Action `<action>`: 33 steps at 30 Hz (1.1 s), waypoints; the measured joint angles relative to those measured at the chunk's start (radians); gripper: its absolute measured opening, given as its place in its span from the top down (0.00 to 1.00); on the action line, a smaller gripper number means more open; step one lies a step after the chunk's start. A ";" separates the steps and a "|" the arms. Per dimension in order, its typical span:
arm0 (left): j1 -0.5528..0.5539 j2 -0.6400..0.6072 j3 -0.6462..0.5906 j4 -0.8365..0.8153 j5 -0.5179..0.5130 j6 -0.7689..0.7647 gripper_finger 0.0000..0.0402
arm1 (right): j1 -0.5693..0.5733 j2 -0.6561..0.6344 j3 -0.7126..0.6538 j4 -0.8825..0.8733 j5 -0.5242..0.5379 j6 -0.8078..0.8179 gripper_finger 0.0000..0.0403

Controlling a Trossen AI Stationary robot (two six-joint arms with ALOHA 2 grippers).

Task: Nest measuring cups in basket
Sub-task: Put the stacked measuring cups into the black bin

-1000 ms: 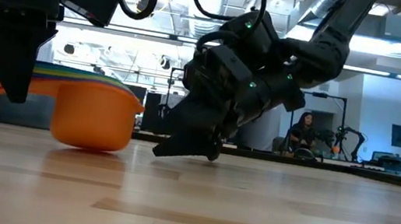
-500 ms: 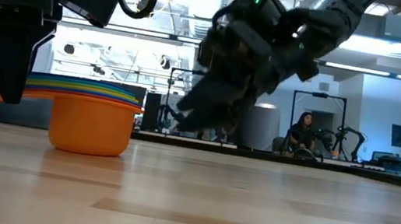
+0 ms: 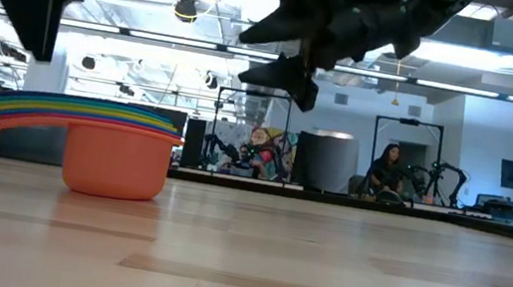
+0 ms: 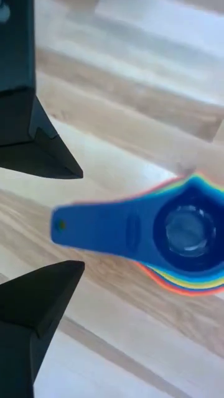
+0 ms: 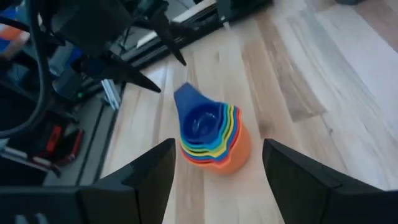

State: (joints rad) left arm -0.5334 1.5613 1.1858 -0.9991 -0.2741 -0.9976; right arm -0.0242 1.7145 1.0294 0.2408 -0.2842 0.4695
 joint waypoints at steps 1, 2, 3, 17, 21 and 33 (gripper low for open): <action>0.005 -0.023 0.000 -0.016 0.001 0.016 0.46 | -0.003 -0.006 0.000 -0.002 0.000 0.023 0.34; 0.013 -0.046 0.000 -0.028 0.004 0.032 0.46 | -0.006 -0.009 0.000 -0.001 0.000 0.049 0.34; 0.022 -0.068 0.000 -0.037 0.009 0.054 0.46 | -0.006 -0.010 0.000 0.000 -0.001 0.077 0.34; 0.173 -0.649 -0.625 0.566 0.275 0.082 0.46 | 0.187 0.003 0.001 0.077 0.163 0.380 0.34; 0.230 -0.812 -0.830 0.785 0.344 0.037 0.46 | 0.247 0.003 0.001 0.107 0.251 0.451 0.34; 0.379 -1.007 -1.102 0.996 0.498 0.071 0.46 | 0.312 0.003 0.001 0.114 0.390 0.579 0.34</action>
State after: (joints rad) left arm -0.1544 0.5542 0.0838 -0.0028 0.2242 -0.9264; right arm 0.2879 1.7172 1.0302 0.3545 0.1056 1.0483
